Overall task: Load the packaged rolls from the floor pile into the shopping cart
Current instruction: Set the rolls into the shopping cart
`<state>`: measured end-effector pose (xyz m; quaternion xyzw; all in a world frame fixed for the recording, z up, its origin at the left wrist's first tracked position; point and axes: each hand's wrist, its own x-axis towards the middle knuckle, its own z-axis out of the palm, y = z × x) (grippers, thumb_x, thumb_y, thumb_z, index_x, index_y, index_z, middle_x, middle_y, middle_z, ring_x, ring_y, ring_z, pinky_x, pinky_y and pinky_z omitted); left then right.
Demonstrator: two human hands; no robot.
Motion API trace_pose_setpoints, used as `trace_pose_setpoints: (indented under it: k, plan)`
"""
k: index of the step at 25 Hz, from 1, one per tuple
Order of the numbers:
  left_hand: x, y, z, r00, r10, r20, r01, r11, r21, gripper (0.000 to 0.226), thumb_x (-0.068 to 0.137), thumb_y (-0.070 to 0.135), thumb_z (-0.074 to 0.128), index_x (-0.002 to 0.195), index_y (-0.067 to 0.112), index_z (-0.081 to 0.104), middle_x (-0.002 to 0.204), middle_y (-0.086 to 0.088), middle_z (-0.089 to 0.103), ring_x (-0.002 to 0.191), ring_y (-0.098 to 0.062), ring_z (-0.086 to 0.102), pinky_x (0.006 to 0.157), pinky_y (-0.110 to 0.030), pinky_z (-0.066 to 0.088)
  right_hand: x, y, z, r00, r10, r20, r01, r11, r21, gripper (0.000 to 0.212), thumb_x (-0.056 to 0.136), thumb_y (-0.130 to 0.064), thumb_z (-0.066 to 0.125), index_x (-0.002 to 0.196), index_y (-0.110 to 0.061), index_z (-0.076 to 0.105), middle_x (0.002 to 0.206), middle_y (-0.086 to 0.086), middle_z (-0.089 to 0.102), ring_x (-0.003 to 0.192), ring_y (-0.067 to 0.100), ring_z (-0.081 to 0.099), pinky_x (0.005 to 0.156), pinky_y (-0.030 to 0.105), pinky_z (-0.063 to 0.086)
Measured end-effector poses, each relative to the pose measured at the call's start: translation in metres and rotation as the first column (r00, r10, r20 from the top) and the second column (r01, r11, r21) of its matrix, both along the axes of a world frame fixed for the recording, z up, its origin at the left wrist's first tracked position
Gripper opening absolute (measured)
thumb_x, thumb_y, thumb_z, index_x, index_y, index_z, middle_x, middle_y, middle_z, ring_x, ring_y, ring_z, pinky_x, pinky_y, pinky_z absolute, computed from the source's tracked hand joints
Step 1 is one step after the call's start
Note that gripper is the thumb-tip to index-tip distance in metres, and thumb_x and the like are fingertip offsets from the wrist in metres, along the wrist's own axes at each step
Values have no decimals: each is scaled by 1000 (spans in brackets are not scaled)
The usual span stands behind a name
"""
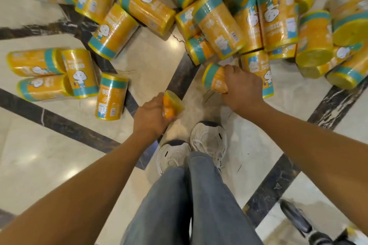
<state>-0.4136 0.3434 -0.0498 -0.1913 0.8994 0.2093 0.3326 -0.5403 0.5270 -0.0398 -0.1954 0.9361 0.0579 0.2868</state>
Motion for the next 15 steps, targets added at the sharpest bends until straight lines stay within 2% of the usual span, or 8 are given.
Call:
trace_pose_setpoints:
  k: [2,4,6,8,10,12,15]
  plan:
    - [-12,-5,33,986,163,-37,-162,986,44,79,76,58,65,139,17,39,122,-11,61,111,-35,56,89,-39,44,4,-2,37,996,-86,26,88,993,-79,50,79,-27,71,121,-10,48,114,10,61,102,32,60,72,34,43]
    - [-31,-7,74,960,261,-97,-254,964,79,81,69,64,60,134,19,44,112,-9,66,105,-34,59,85,-38,47,-1,-9,83,976,-210,54,216,960,-179,55,78,-34,72,121,-11,47,114,9,60,103,32,60,73,34,41]
    - [-55,-10,124,926,327,-190,-315,945,87,75,73,57,68,132,15,47,106,-12,67,101,-35,60,79,-38,45,-13,-23,136,930,-352,103,367,898,-244,62,77,-40,74,124,-12,46,116,9,59,107,32,58,79,38,45]
    - [-82,-12,184,855,417,-309,-377,908,181,68,75,49,73,130,14,51,107,-10,67,101,-33,61,79,-38,47,-32,-37,196,873,-474,115,484,812,-327,69,74,-47,75,126,-14,46,117,9,60,108,32,57,83,40,46]
    - [-114,-15,259,771,510,-381,-433,859,273,67,72,52,72,127,16,55,108,-6,68,100,-28,62,79,-35,48,-56,-49,273,816,-571,89,544,707,-452,69,72,-50,76,126,-17,48,115,8,63,108,31,58,83,38,45]
    - [-145,-20,345,703,563,-434,-473,826,305,74,66,61,67,124,17,58,105,-6,69,98,-26,63,80,-35,50,-81,-58,360,758,-644,100,572,584,-575,69,70,-49,78,127,-20,50,115,5,64,107,28,59,82,34,44]
    - [-191,-25,481,597,603,-529,-445,797,407,67,58,65,64,105,17,67,94,-4,72,91,-23,66,78,-35,51,-114,-61,493,689,-715,118,567,430,-703,67,68,-46,79,125,-23,53,115,4,65,107,27,59,82,32,43]
